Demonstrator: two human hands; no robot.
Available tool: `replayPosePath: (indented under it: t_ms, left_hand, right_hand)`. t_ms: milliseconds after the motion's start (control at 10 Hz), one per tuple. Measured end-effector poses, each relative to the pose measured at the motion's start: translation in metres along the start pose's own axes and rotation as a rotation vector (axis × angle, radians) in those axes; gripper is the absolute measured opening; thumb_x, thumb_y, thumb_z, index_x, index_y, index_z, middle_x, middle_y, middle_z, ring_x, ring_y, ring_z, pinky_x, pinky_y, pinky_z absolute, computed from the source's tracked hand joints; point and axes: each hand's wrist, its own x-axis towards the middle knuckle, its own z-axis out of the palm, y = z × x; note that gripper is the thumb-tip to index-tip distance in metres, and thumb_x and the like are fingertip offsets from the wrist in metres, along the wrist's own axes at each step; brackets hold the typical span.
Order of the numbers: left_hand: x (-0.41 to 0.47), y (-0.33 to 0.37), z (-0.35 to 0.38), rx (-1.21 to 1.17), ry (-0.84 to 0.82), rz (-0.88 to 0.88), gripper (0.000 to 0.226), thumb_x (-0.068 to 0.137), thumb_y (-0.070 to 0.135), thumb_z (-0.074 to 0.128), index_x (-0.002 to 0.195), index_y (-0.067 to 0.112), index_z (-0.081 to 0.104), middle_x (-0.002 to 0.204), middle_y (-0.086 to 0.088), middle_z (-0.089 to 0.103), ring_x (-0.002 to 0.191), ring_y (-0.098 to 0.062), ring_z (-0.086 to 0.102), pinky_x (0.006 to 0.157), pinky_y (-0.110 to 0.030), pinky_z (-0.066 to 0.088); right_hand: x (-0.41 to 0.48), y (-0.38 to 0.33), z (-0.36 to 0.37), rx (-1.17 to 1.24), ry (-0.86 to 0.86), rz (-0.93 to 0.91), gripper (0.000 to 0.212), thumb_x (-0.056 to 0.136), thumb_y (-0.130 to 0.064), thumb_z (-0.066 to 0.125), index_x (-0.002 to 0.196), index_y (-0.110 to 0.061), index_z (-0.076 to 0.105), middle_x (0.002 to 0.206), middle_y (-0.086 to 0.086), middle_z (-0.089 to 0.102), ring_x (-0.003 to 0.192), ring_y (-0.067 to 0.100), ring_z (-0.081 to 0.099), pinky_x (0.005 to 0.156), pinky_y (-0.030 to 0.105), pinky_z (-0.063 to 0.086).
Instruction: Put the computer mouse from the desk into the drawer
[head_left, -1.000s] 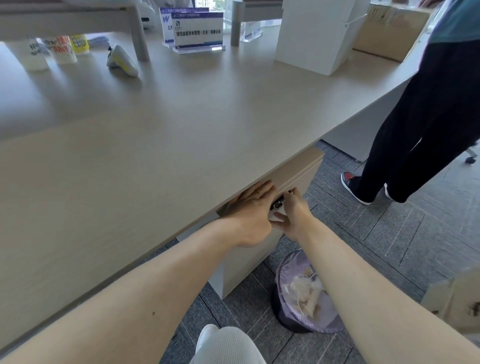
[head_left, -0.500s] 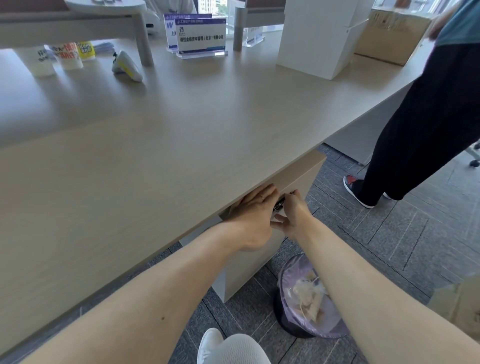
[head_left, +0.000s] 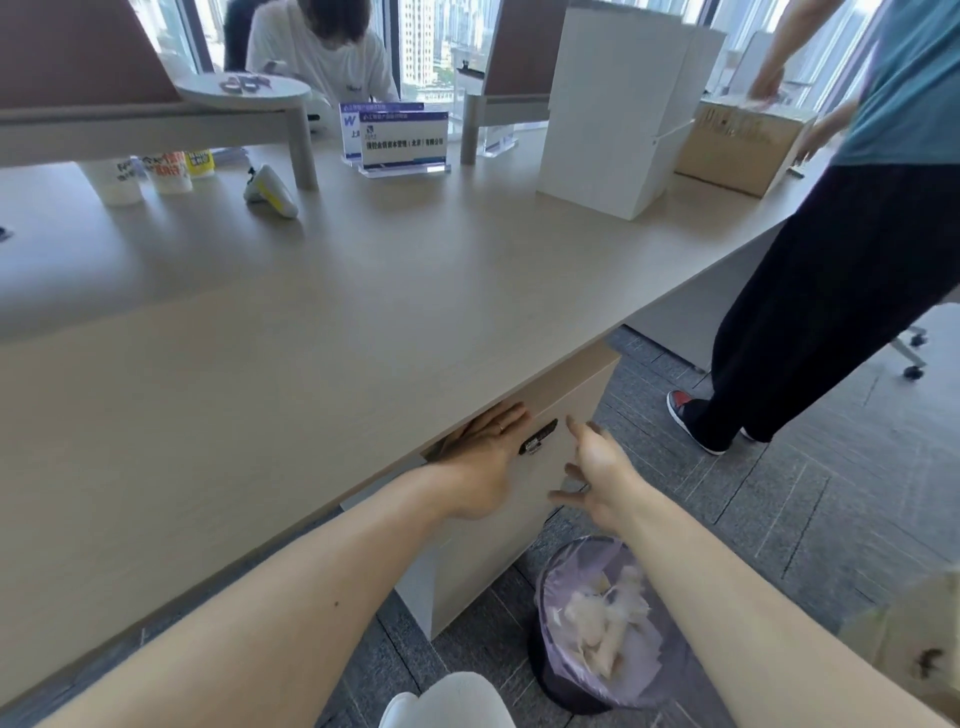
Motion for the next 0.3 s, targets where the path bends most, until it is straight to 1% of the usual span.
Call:
replayPosePath:
  t_ms: [100,200,300]
  left_hand:
    - [-0.010,-0.002,-0.006,0.008,-0.038,0.029,0.073,0.096,0.004,0.036,0.160,0.018,0.005,0.170,0.002,-0.003,0.155,-0.013,-0.006,0.120,-0.024,-0.003]
    - [-0.028,0.003,-0.017,-0.040,-0.029,0.001,0.071,0.097,0.015,0.043,0.160,0.013,0.010,0.169,-0.006,0.007,0.156,-0.019,0.006,0.119,-0.022,0.005]
    - [-0.051,0.015,-0.028,-0.129,0.027,-0.002,0.073,0.095,0.022,0.051,0.160,0.021,0.016,0.165,-0.002,0.026,0.152,-0.020,0.025,0.118,-0.023,0.017]
  right_hand:
    - [-0.053,-0.030,-0.042,-0.107,0.011,-0.253,0.055,0.101,-0.036,0.050,0.153,-0.025,0.034,0.146,-0.002,0.046,0.119,0.017,0.052,0.093,0.046,0.055]
    - [-0.123,-0.065,-0.086,-0.189,0.058,-0.587,0.045,0.100,-0.034,0.053,0.144,-0.031,0.046,0.143,-0.006,0.052,0.120,0.006,0.057,0.101,0.044,0.053]
    - [-0.211,-0.105,-0.123,-0.209,0.047,-0.993,0.041,0.095,-0.042,0.058,0.135,-0.034,0.054,0.133,-0.010,0.059,0.122,0.009,0.060,0.099,0.043,0.054]
